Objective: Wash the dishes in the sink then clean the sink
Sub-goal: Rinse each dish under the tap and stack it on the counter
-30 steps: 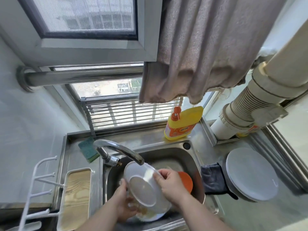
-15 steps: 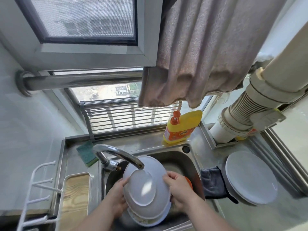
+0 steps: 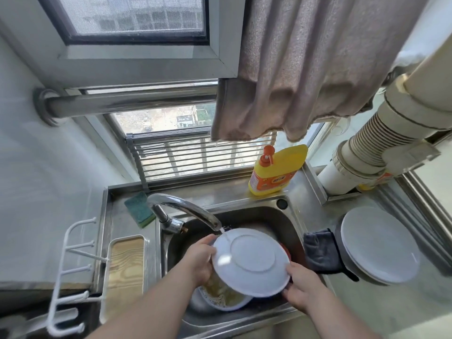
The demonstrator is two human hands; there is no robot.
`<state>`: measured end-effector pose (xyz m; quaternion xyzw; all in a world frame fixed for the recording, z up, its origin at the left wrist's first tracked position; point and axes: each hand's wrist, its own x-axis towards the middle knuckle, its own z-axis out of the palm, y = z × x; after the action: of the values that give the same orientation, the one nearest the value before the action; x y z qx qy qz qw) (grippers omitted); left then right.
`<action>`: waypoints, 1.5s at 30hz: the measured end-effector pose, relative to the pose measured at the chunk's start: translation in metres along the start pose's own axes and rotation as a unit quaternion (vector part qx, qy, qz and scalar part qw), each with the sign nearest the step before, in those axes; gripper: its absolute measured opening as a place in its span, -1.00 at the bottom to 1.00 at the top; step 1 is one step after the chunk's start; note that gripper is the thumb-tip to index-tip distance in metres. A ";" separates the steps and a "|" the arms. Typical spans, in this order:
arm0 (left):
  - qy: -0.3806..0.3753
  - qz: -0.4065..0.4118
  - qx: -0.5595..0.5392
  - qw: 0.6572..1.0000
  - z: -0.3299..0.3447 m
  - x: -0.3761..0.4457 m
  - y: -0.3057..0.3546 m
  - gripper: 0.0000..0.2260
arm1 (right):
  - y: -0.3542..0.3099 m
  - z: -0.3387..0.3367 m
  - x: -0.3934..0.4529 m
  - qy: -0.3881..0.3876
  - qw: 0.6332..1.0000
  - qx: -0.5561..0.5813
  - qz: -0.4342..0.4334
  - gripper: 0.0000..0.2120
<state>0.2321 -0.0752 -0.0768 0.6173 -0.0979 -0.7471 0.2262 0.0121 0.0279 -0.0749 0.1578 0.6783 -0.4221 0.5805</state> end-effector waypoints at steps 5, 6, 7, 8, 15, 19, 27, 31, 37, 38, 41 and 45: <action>0.044 -0.042 -0.117 0.991 -0.013 0.017 -0.006 -0.68 | -0.007 0.023 0.008 0.006 0.999 0.044 0.009 -0.76; 0.040 -0.046 -0.141 0.988 -0.014 0.016 -0.005 -0.70 | -0.010 0.031 0.008 0.001 0.999 0.052 0.005 -0.76; 0.030 -0.049 -0.163 0.985 -0.015 0.016 -0.003 -0.72 | -0.011 0.040 0.007 -0.008 0.998 0.060 0.002 -0.74; 0.020 -0.048 -0.180 0.982 -0.016 0.015 -0.002 -0.73 | -0.012 0.050 0.005 -0.013 0.998 0.062 0.000 -0.73; 0.002 -0.055 -0.299 0.953 -0.030 0.015 0.003 -0.72 | -0.007 0.110 -0.003 -0.043 0.997 0.059 -0.021 -0.65; 0.017 -0.053 -0.331 0.942 -0.044 0.009 -0.002 -0.72 | 0.001 0.137 -0.005 -0.056 0.998 0.018 -0.029 -0.65; 0.042 -0.047 -0.307 0.949 -0.071 0.004 -0.017 -0.76 | 0.017 0.160 -0.008 -0.066 0.991 -0.113 -0.026 -0.58; 0.052 -0.042 -0.224 0.972 -0.073 0.003 -0.024 -0.72 | 0.018 0.147 -0.006 -0.045 0.978 -0.196 -0.047 -0.55; 0.044 -0.035 -0.130 0.990 -0.071 -0.001 -0.030 -0.74 | 0.016 0.127 0.000 -0.015 0.973 -0.219 -0.069 -0.54; 0.035 -0.036 -0.123 0.991 -0.072 -0.001 -0.030 -0.75 | 0.014 0.125 0.000 -0.016 0.972 -0.220 -0.077 -0.55; 0.003 -0.042 -0.094 0.995 -0.078 -0.002 -0.032 -0.74 | 0.006 0.120 -0.001 -0.031 0.969 -0.228 -0.091 -0.66; -0.008 -0.055 -0.080 0.995 -0.089 -0.009 -0.036 -0.77 | 0.000 0.124 -0.002 -0.052 0.970 -0.221 -0.089 -0.83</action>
<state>0.3114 -0.0280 -0.1040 0.5955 -0.0054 -0.7690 0.2322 0.0939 -0.0654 -0.0689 -0.0572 0.7348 -0.3196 0.5956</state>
